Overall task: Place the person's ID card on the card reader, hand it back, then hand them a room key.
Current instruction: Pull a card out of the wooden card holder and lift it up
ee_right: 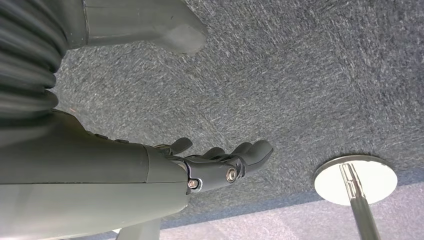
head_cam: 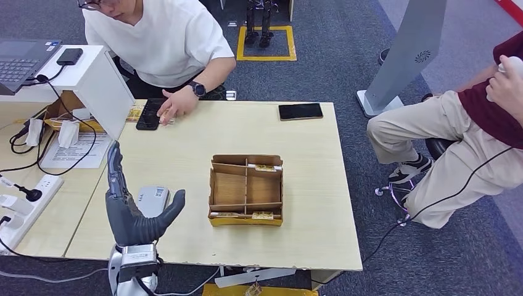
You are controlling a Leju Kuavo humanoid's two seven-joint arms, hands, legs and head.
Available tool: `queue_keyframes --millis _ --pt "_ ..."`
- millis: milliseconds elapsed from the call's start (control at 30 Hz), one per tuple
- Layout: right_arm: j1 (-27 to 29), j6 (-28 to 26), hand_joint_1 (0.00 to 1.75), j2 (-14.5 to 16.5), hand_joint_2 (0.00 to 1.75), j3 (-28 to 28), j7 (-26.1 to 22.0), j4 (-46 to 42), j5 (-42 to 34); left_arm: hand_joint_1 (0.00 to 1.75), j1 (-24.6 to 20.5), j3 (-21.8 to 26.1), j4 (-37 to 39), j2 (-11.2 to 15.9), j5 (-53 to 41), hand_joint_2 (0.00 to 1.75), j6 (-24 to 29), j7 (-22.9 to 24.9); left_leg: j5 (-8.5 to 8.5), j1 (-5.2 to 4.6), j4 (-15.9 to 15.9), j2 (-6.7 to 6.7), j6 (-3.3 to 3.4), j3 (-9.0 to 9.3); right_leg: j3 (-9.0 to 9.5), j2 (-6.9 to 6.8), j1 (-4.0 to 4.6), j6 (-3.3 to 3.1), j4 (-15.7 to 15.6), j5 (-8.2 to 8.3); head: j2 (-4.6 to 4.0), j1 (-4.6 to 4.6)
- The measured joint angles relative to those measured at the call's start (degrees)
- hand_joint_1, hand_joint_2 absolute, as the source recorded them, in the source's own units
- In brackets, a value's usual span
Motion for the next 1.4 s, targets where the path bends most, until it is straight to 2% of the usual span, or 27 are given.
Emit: queue_keyframes --millis 333,533,1067,1400 --pt "0.1 0.0 0.00 -0.6 1.75 0.0 -0.8 1.1 -1.2 0.00 -0.1 -6.3 1.0 3.3 -3.8 1.75 -6.0 -0.1 0.00 -0.01 0.0 0.00 0.00 0.00 0.00 0.00 -0.01 0.00 0.0 0.00 0.00 0.00" --pt "0.1 0.0 0.00 -1.0 1.75 0.1 -0.9 1.8 -1.9 0.00 -0.6 -8.7 2.7 4.8 -6.5 1.75 -7.7 0.9 0.00 0.00 0.0 0.00 0.00 0.00 -0.02 0.00 -0.01 0.00 0.0 0.00 0.00 -0.01" --pt "0.4 0.0 0.00 -1.4 1.75 0.9 -0.9 2.6 -3.4 0.00 -2.3 -11.8 7.8 7.1 -16.1 1.75 -7.3 5.5 0.00 0.00 0.0 0.00 0.00 -0.01 -0.02 0.02 -0.01 0.00 0.0 0.00 -0.01 0.01" --pt "0.7 0.0 0.00 -1.4 1.75 2.1 -0.6 2.7 -4.4 0.00 -3.1 -13.0 11.4 7.6 -20.0 1.75 -6.3 8.7 0.00 0.00 0.0 0.01 0.00 -0.01 -0.02 0.01 0.00 0.00 0.0 0.00 -0.01 0.00"
